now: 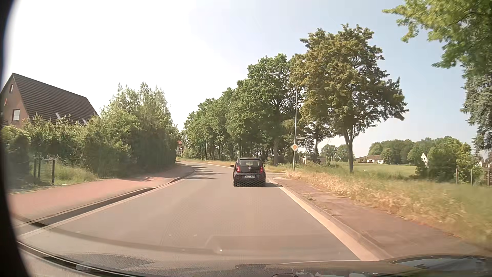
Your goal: Follow the waypoints while adhering to traffic rules and regulations
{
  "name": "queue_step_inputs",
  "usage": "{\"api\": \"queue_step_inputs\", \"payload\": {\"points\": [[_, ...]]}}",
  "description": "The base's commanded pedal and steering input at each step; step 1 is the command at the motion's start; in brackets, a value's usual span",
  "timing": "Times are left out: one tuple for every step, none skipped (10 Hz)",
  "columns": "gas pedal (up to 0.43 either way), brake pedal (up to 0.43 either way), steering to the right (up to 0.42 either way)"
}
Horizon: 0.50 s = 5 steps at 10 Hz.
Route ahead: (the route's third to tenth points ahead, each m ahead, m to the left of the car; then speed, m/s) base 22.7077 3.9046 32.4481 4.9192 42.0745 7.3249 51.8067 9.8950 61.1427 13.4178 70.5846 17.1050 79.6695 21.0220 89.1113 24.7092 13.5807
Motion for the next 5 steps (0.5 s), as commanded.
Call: {"api": "queue_step_inputs", "payload": {"points": [[0.13, 0.0, -0.02], [0.13, 0.0, -0.019], [0.13, 0.0, -0.019], [0.13, 0.0, -0.019], [0.138, 0.0, -0.02]]}}
